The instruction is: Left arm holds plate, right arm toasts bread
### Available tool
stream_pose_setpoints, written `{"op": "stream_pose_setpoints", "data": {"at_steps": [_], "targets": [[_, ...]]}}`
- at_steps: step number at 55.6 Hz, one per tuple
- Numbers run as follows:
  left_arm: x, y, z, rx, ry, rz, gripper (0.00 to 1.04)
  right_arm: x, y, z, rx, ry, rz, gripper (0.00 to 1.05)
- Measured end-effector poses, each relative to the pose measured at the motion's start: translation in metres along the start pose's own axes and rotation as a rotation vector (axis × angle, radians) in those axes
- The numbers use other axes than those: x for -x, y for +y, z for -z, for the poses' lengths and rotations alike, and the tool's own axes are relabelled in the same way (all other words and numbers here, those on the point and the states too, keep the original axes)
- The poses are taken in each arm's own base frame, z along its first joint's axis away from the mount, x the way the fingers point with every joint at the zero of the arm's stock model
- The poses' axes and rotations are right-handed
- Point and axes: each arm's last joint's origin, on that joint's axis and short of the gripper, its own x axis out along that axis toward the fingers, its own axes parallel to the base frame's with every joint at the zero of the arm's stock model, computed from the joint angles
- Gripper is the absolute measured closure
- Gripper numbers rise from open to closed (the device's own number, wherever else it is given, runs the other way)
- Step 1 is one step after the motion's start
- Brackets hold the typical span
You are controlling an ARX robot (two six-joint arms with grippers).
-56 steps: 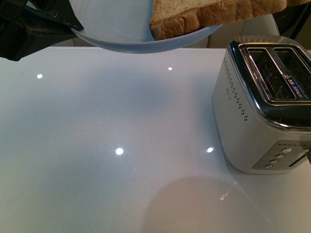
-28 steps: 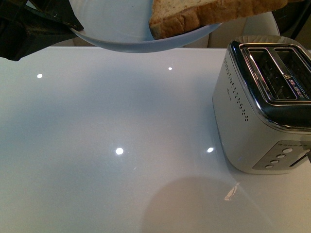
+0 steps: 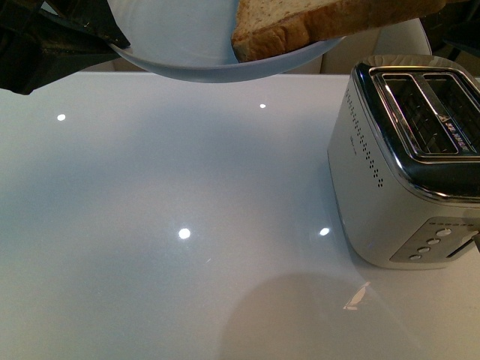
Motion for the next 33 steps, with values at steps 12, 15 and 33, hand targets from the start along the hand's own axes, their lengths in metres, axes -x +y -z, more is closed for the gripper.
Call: {"op": "stream_pose_setpoints", "data": {"at_steps": [12,15,33], "targets": [[0.0,-0.0001,-0.0001,0.0,0.0,0.0,1.02,-0.0013,-0.0006,0.0002,-0.021,0.0,0.003,0.21],[0.0,-0.0001,-0.0001,0.0,0.0,0.0,1.02,-0.0014,-0.0005,0.0002,-0.026,0.001,0.0,0.35],[0.0,-0.0001,-0.0001,0.0,0.0,0.0,1.02,-0.0016,0.0005,-0.0002,-0.059,0.01,-0.022,0.84]]}}
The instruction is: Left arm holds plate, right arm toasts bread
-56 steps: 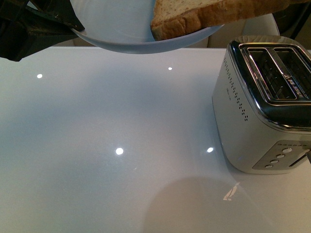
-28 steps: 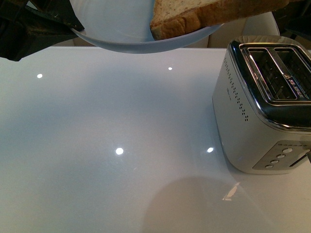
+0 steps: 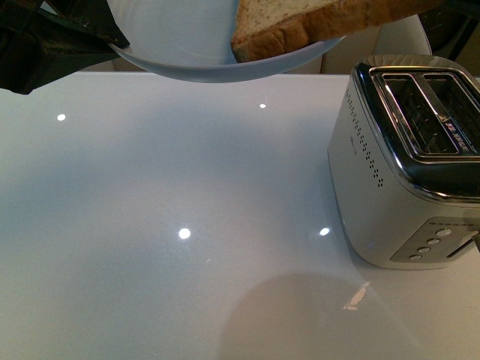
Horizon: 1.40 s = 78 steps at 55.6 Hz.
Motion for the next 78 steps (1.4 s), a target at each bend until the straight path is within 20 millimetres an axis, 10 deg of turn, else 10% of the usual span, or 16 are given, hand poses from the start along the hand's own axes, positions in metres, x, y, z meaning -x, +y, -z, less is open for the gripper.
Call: {"op": "stream_pose_setpoints", "data": {"at_steps": [9,48,78], "targets": [[0.0,0.0,0.0,0.0,0.0,0.0,1.02,0.002,0.002,-0.003,-0.009,-0.006,-0.014,1.02],[0.0,0.0,0.0,0.002,0.0,0.0,1.02,0.081,0.057,-0.098,0.324,-0.363,-0.016,1.02],[0.0,0.0,0.0,0.002,0.0,0.0,1.02,0.04,0.009,-0.08,0.84,-0.208,0.431,1.02]]}}
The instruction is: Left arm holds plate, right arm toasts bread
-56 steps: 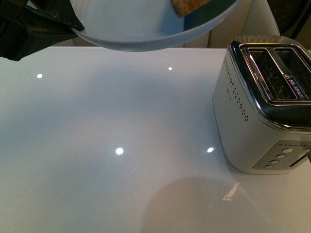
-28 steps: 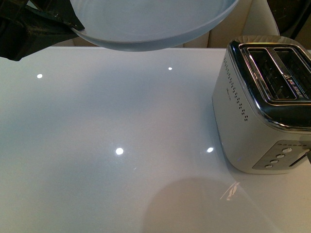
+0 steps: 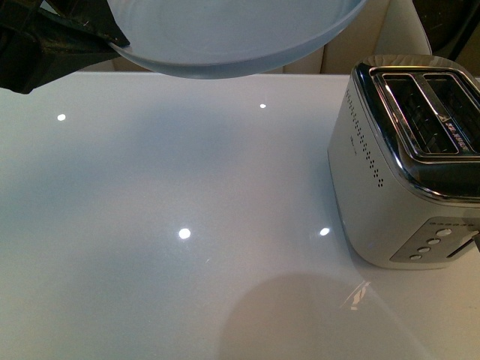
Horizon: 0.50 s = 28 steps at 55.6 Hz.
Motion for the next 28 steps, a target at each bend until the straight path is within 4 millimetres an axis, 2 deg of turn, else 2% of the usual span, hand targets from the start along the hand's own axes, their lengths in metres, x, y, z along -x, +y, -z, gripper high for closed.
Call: {"op": "stream_pose_setpoints", "data": {"at_steps": [10,28], "targets": [[0.0,0.0,0.0,0.0,0.0,0.0,1.02,-0.014,0.011,0.013,0.064,0.108,0.008,1.02],[0.0,0.0,0.0,0.0,0.0,0.0,1.02,-0.023,0.021,0.032,0.083,0.191,0.033,1.02]]}}
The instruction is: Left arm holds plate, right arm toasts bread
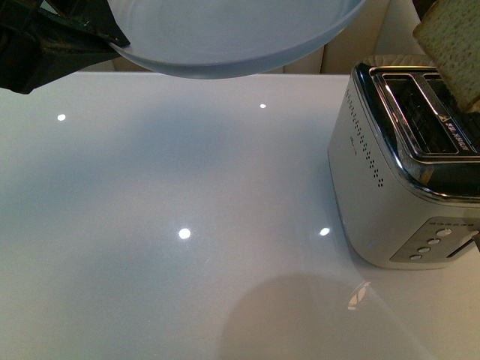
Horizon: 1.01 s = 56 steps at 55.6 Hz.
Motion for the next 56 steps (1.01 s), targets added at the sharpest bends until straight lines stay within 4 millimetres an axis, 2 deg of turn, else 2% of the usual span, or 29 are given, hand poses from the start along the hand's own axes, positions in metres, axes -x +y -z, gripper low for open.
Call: {"op": "stream_pose_setpoints", "data": {"at_steps": [23,56], "targets": [[0.0,0.0,0.0,0.0,0.0,0.0,1.02,-0.008,0.004,0.007,-0.013,0.035,0.014,1.02],[0.0,0.0,0.0,0.0,0.0,0.0,1.02,-0.03,0.009,0.022,-0.033,0.051,0.036,1.02]]}}
